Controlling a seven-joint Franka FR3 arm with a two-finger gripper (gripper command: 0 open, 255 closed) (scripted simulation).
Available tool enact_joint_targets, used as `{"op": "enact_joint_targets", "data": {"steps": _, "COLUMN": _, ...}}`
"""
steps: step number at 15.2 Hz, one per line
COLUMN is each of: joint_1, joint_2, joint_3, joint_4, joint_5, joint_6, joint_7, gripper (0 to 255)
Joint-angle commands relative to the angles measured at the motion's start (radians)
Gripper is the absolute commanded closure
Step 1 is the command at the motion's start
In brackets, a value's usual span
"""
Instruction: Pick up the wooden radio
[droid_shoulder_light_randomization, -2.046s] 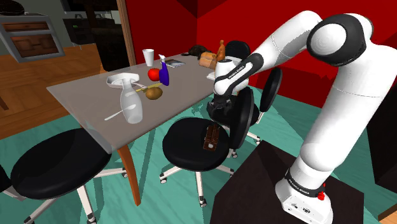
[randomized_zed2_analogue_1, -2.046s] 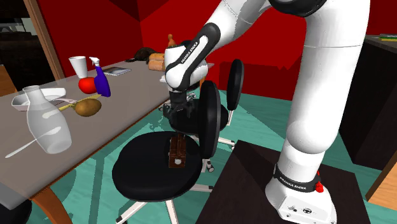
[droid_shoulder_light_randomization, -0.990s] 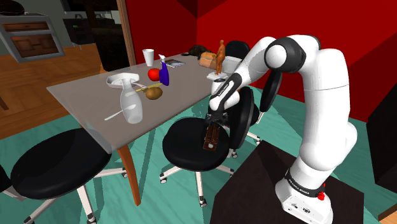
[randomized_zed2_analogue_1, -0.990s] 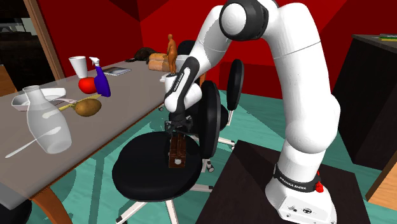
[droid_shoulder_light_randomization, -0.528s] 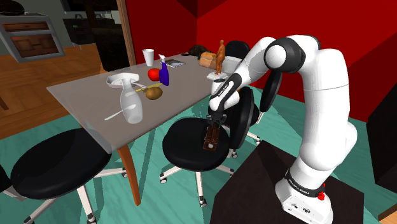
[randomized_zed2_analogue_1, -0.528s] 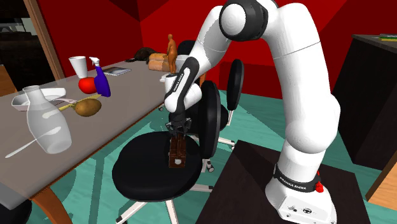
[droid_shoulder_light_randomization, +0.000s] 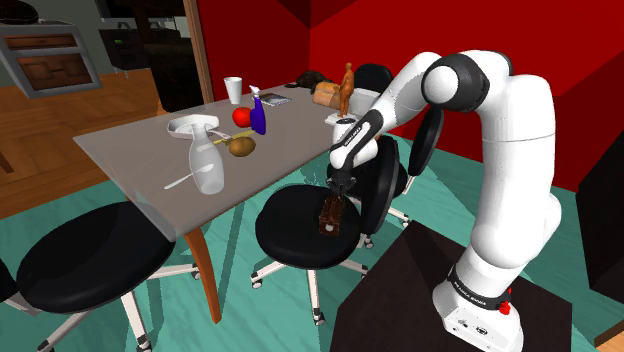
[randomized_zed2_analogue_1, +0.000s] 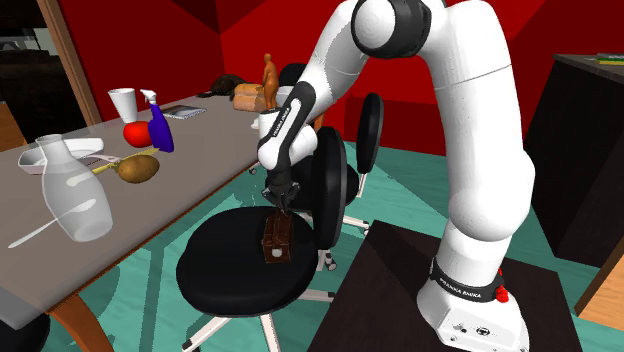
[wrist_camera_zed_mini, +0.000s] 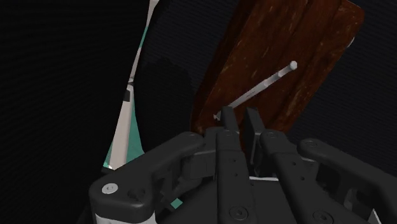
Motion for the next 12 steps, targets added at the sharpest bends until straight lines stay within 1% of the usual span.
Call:
{"op": "enact_joint_targets", "data": {"steps": 1, "joint_1": 0.0, "joint_2": -0.023, "joint_3": 0.0, "joint_4": -0.001, "joint_5": 0.0, "joint_6": -0.021, "joint_7": -0.001, "gripper": 255}}
{"op": "enact_joint_targets", "data": {"steps": 10, "joint_1": 0.001, "joint_2": -0.124, "joint_3": 0.001, "joint_4": -0.003, "joint_5": 0.002, "joint_6": -0.121, "joint_7": -0.007, "gripper": 255}}
{"op": "enact_joint_targets", "data": {"steps": 12, "joint_1": 0.001, "joint_2": -0.126, "joint_3": 0.001, "joint_4": -0.003, "joint_5": 0.002, "joint_6": -0.123, "joint_7": -0.007, "gripper": 255}}
